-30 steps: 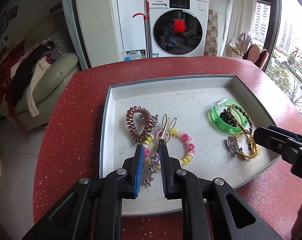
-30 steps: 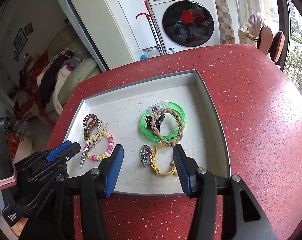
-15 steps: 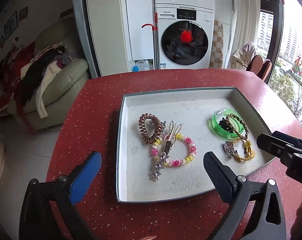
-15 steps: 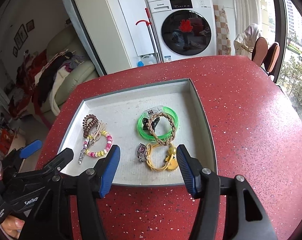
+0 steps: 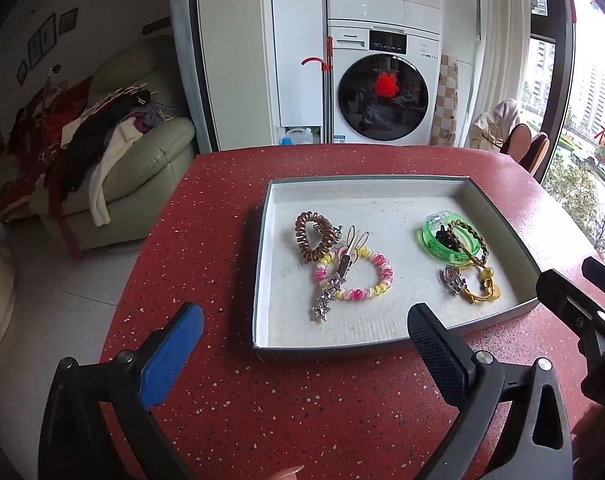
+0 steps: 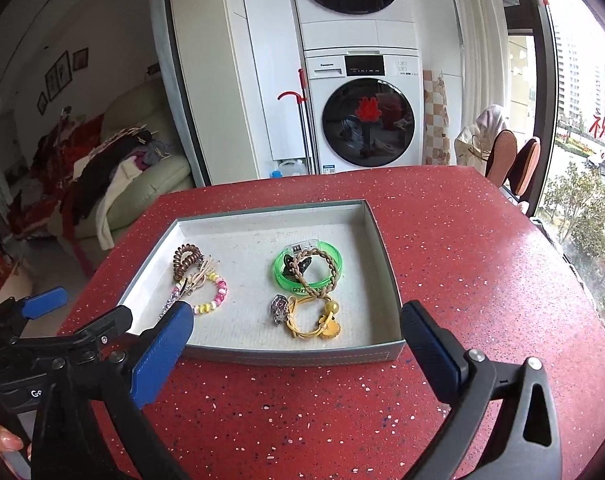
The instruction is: Organize jewelry
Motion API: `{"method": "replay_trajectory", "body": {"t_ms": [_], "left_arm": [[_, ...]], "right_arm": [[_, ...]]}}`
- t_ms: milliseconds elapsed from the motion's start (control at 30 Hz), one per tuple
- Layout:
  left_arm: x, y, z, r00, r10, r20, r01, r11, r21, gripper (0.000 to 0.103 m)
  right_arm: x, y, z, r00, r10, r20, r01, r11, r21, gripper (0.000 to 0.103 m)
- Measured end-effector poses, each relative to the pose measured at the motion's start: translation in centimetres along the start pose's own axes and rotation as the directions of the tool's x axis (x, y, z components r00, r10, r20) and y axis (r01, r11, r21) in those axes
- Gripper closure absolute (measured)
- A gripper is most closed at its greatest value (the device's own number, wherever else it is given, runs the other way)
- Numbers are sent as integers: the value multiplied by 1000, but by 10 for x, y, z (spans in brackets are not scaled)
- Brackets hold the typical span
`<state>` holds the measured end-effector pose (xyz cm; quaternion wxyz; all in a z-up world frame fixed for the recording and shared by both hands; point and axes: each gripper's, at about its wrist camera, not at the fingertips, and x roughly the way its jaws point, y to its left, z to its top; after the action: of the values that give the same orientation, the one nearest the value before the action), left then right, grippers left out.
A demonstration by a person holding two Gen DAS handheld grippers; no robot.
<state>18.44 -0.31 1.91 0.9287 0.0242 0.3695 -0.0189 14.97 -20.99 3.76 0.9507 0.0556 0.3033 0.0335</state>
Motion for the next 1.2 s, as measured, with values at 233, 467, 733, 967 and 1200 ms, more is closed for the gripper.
{"method": "replay_trajectory", "body": {"t_ms": [233, 467, 733, 967, 1200], "left_arm": [[-19, -4, -16, 999, 22, 44, -23, 1000, 2, 0], [-27, 3, -31, 998, 52, 42, -51, 998, -31, 0], [-35, 3, -41, 996, 79, 46, -77, 996, -35, 0], [-38, 1, -49, 996, 86, 32, -85, 996, -33, 0], [-47, 0, -50, 994, 95, 50, -94, 995, -19, 0]], "right_arm": [[-11, 2, -8, 1000, -3, -6, 3, 1000, -1, 0], [-19, 6, -21, 999, -42, -31, 41, 999, -23, 0], [-29, 10, -29, 995, -95, -37, 93, 994, -57, 0], [-37, 14, -33, 996, -80, -35, 78, 995, -54, 0], [-38, 12, -33, 996, -81, -36, 79, 995, -54, 0]]}}
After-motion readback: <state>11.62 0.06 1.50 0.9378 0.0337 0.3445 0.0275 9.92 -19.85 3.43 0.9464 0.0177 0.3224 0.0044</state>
